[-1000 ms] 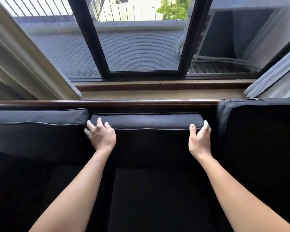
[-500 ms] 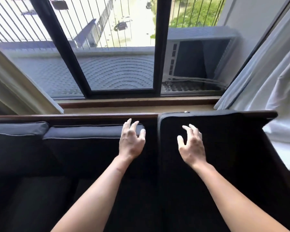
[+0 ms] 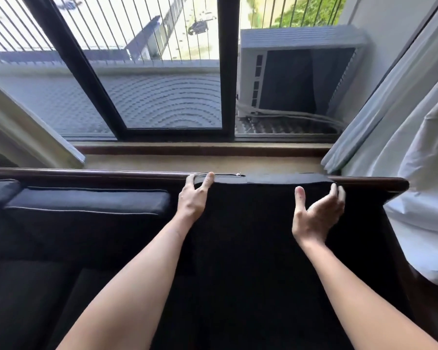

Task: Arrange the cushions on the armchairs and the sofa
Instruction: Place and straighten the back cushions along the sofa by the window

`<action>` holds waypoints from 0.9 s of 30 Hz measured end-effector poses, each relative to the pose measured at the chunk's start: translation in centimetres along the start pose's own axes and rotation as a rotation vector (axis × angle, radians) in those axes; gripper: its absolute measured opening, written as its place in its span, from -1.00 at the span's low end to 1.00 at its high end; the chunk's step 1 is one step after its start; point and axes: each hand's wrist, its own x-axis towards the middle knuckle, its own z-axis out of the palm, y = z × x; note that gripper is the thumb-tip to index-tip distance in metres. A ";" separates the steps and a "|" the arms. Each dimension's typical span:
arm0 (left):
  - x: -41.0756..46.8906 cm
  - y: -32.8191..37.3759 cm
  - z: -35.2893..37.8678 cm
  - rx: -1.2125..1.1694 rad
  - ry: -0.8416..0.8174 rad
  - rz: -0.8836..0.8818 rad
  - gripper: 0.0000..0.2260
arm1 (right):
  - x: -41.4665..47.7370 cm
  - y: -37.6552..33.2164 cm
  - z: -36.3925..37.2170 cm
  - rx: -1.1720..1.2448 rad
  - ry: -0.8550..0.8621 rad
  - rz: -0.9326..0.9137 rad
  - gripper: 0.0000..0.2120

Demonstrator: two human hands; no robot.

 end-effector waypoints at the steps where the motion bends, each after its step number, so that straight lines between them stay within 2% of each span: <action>1: 0.4 -0.2 0.3 -0.033 0.030 -0.015 -0.43 | 0.2 0.2 0.3 0.028 0.049 0.035 -0.16; 4: 1.0 -0.6 0.9 -0.085 0.103 -0.023 -0.64 | 1.3 1.1 1.0 0.091 0.093 0.199 -0.08; 6: 0.7 -0.6 1.2 -0.097 0.124 -0.015 -0.67 | 1.7 1.8 1.1 0.124 0.068 0.275 -0.03; 9: -1.2 -0.9 1.2 -0.092 0.138 -0.008 -0.66 | 1.3 2.1 0.6 0.156 0.096 0.278 -0.04; 11: -3.0 -1.5 0.7 -0.105 0.132 0.014 -0.61 | 0.2 2.0 -0.2 0.154 0.105 0.255 -0.04; 14: -5.9 -2.1 -1.0 -0.099 0.090 0.074 -0.36 | -1.9 1.7 -1.9 0.158 0.133 0.220 -0.06; 16: -7.7 -2.5 -2.7 -0.063 0.040 0.108 -0.28 | -3.6 1.4 -3.1 0.176 0.136 0.213 -0.05; 19: -10.0 -3.9 -6.0 0.072 -0.057 0.177 -0.28 | -6.6 1.3 -5.0 0.215 0.126 0.156 -0.03; 22: -11.3 -5.6 -8.9 0.278 -0.074 0.201 -0.46 | -10.1 1.2 -6.5 0.250 0.114 0.054 -0.04; 27: -13.0 -6.7 -12.5 0.620 -0.092 0.269 -0.35 | -16.3 -3.0 -8.2 0.294 0.140 -0.165 -0.16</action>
